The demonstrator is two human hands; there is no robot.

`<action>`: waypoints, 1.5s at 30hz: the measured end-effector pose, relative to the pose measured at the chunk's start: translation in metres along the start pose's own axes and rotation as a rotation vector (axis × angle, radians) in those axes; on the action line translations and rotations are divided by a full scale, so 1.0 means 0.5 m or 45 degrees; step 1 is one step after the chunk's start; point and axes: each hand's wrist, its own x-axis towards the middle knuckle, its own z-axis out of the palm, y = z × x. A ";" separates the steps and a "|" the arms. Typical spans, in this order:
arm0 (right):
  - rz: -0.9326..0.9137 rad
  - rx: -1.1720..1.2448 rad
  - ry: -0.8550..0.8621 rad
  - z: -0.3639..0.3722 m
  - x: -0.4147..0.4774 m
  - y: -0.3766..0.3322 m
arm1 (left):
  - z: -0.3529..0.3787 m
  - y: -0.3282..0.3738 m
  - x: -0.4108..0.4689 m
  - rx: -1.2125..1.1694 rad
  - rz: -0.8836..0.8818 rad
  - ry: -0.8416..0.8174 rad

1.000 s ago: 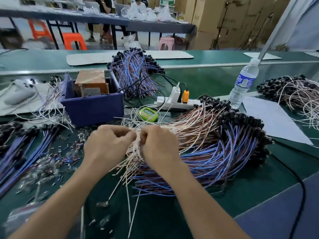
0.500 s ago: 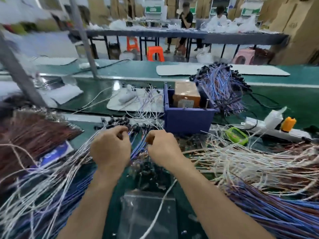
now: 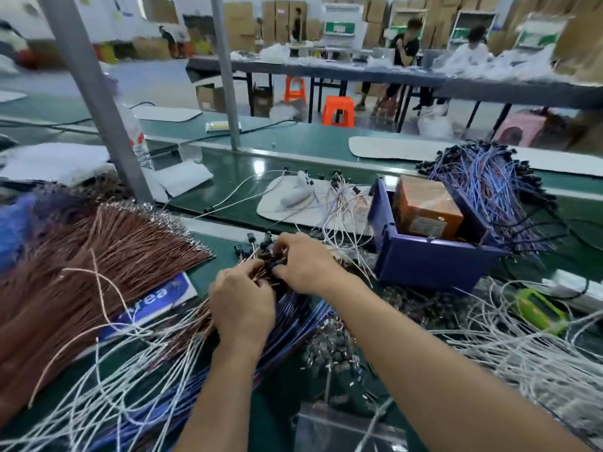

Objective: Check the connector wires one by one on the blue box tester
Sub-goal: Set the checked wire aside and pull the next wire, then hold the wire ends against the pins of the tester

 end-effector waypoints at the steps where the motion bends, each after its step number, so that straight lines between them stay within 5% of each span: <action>1: -0.013 -0.035 -0.006 0.003 0.005 -0.001 | 0.001 -0.003 0.004 -0.013 -0.025 -0.012; 13: 0.043 0.278 0.347 -0.025 -0.046 0.011 | -0.020 0.015 -0.004 -0.124 0.004 0.087; 17: 0.069 0.916 0.659 -0.076 -0.090 0.015 | -0.036 0.028 -0.011 -0.255 0.111 0.128; 20: 0.073 1.678 0.552 -0.100 -0.132 0.003 | -0.041 0.051 -0.030 -0.607 0.165 -0.005; 24: 0.221 2.159 0.454 -0.114 -0.187 0.014 | -0.028 0.085 -0.068 -0.570 0.569 -0.068; 27: 0.249 2.402 0.523 -0.146 -0.233 0.068 | -0.014 0.083 -0.074 -0.520 0.595 -0.145; 32: 0.220 2.220 0.616 -0.185 -0.312 0.168 | -0.011 0.070 -0.066 -0.549 0.513 -0.298; 35: 0.306 1.748 0.616 -0.195 -0.350 0.208 | -0.011 0.085 -0.073 -0.571 0.521 -0.334; 39: 0.391 0.829 0.371 -0.180 -0.368 0.208 | -0.004 0.116 -0.118 -0.512 0.891 -0.349; 45: 0.205 0.449 0.164 -0.130 -0.361 0.179 | 0.010 0.133 -0.164 -0.529 1.155 -0.259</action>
